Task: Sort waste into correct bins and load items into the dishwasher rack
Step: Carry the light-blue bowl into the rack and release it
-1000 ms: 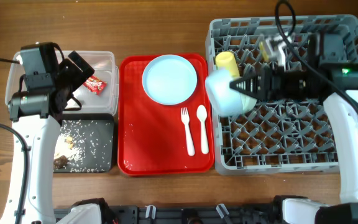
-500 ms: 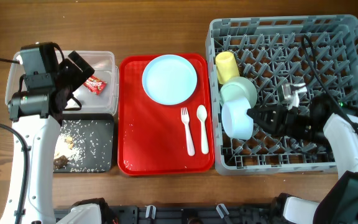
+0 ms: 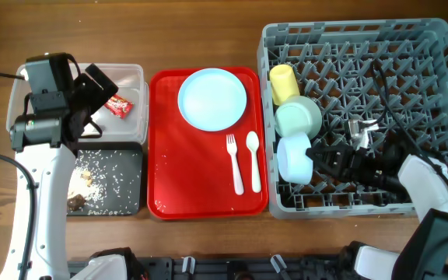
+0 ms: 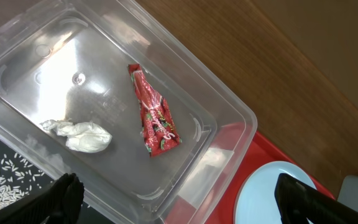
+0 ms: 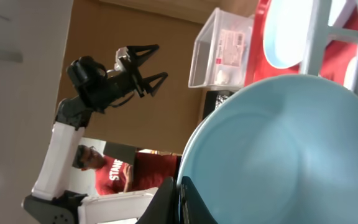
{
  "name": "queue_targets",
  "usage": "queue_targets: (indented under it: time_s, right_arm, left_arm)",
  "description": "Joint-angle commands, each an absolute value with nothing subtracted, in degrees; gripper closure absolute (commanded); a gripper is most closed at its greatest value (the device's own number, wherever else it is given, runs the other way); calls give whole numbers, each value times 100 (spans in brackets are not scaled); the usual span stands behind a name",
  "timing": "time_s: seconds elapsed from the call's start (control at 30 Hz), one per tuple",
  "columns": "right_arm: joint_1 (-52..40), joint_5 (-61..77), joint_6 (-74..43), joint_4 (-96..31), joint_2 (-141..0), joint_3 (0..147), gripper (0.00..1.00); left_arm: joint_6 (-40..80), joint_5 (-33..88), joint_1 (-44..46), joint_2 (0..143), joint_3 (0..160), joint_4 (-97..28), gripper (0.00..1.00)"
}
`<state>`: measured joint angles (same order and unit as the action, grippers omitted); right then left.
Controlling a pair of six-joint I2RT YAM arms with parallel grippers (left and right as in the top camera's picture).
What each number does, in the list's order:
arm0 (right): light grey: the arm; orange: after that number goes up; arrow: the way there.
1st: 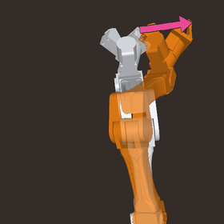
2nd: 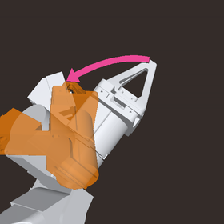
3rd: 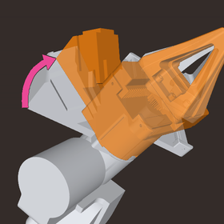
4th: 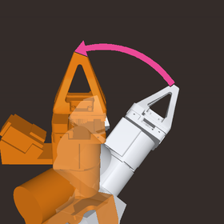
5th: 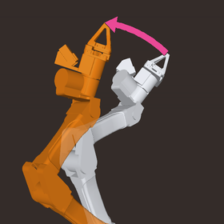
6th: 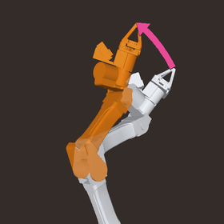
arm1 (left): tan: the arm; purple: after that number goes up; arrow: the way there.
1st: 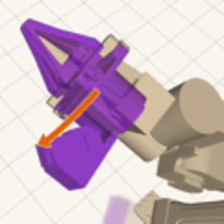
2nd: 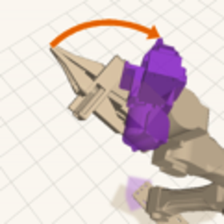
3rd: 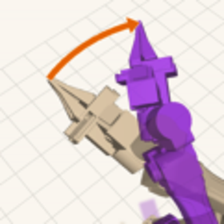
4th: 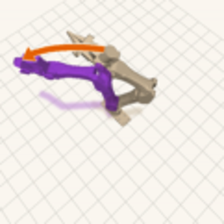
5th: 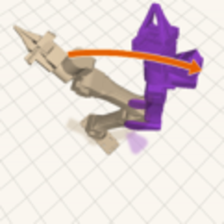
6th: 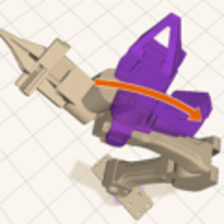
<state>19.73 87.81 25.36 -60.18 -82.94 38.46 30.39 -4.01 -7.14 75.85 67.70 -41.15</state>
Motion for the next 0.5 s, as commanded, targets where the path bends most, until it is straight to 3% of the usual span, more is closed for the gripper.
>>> queue_targets:
  time_s: [0.0, 0.33, 0.47]
  right_arm:
    - [1992, 8455, 1942, -5555, -8302, 3789, 91]
    - [2034, 7323, 425, -4394, -8302, 3931, 71]
    - [2213, 6613, 270, -4390, -8300, 4134, 69]
  left_arm:
    - [3089, -395, -731, 7585, 6825, -4101, 0]
    - [3089, -395, -731, 7585, 6825, -4101, 0]
    - [3089, -395, -731, 7585, 6825, -4101, 0]
